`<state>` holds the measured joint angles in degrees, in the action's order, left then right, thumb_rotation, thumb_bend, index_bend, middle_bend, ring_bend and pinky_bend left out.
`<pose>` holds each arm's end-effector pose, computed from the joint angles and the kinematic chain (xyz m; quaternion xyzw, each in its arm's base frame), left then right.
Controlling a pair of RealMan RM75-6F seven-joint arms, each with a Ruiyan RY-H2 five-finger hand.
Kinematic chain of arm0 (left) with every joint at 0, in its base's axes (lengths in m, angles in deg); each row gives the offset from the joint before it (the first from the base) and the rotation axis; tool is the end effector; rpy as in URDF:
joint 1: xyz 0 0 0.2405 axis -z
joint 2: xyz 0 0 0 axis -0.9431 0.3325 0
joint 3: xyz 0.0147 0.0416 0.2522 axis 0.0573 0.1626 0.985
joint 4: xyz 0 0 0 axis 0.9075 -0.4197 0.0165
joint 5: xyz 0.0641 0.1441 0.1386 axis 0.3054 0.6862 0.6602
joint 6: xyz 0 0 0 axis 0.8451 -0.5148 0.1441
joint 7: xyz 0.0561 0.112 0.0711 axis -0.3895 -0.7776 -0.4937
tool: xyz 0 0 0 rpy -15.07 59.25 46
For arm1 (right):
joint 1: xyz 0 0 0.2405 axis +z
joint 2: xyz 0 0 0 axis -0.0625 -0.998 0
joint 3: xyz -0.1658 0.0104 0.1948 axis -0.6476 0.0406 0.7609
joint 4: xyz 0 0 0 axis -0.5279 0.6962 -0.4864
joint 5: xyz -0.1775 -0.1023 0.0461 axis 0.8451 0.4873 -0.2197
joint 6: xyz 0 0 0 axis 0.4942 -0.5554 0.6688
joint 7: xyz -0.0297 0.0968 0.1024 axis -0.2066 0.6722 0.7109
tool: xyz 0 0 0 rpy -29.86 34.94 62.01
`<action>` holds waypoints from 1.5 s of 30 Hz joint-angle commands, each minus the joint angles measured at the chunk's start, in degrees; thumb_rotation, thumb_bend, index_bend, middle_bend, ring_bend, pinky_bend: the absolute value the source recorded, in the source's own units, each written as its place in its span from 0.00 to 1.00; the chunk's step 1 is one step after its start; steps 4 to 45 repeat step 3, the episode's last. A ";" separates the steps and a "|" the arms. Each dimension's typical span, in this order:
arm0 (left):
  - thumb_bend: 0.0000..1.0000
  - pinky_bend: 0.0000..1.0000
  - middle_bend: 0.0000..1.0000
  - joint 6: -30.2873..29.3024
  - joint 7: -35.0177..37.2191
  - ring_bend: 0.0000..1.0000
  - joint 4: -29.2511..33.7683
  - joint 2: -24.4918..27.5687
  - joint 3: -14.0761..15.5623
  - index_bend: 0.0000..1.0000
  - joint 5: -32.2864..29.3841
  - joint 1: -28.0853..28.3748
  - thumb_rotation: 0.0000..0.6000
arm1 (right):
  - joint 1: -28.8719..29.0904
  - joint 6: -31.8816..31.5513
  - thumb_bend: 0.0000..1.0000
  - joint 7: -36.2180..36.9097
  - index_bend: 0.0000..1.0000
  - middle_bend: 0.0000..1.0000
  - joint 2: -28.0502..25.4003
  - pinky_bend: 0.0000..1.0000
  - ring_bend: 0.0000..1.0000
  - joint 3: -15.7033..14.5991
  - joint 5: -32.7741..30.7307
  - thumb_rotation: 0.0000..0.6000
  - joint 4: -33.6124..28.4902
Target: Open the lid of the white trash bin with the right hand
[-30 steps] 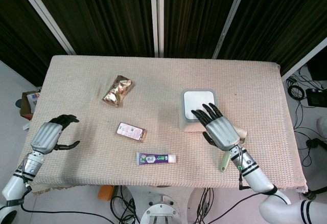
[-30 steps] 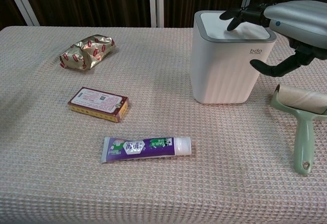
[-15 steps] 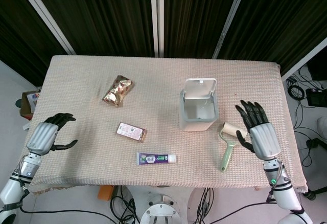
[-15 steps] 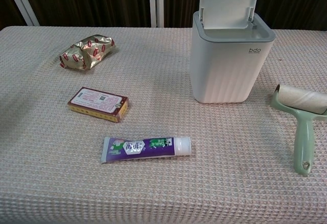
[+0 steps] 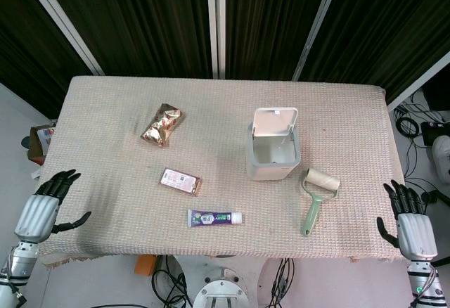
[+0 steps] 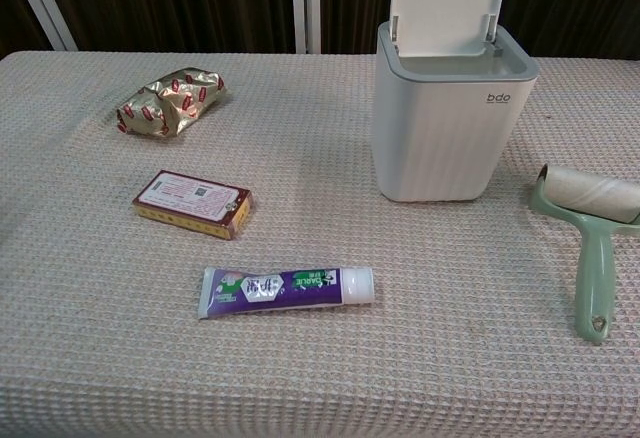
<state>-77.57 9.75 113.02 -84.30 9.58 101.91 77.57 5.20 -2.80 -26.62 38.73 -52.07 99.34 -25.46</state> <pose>-0.3364 0.1711 0.1170 -0.6401 -0.3715 -0.4099 0.5332 -0.3577 -0.1417 0.1079 0.5693 -0.4109 0.4039 0.5865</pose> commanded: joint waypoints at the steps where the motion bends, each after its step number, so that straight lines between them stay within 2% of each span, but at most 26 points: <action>1: 0.21 0.23 0.08 -0.86 -1.85 0.08 0.87 0.65 0.25 0.11 0.64 -0.73 0.47 | -0.66 -0.36 0.33 0.30 0.00 0.00 0.34 0.00 0.00 0.49 -0.09 1.00 0.76; 45: 0.21 0.23 0.08 -1.55 -1.96 0.08 1.47 0.83 0.19 0.11 1.15 -1.02 0.47 | -0.96 -0.17 0.33 0.74 0.00 0.00 0.57 0.00 0.00 0.68 -0.02 1.00 1.19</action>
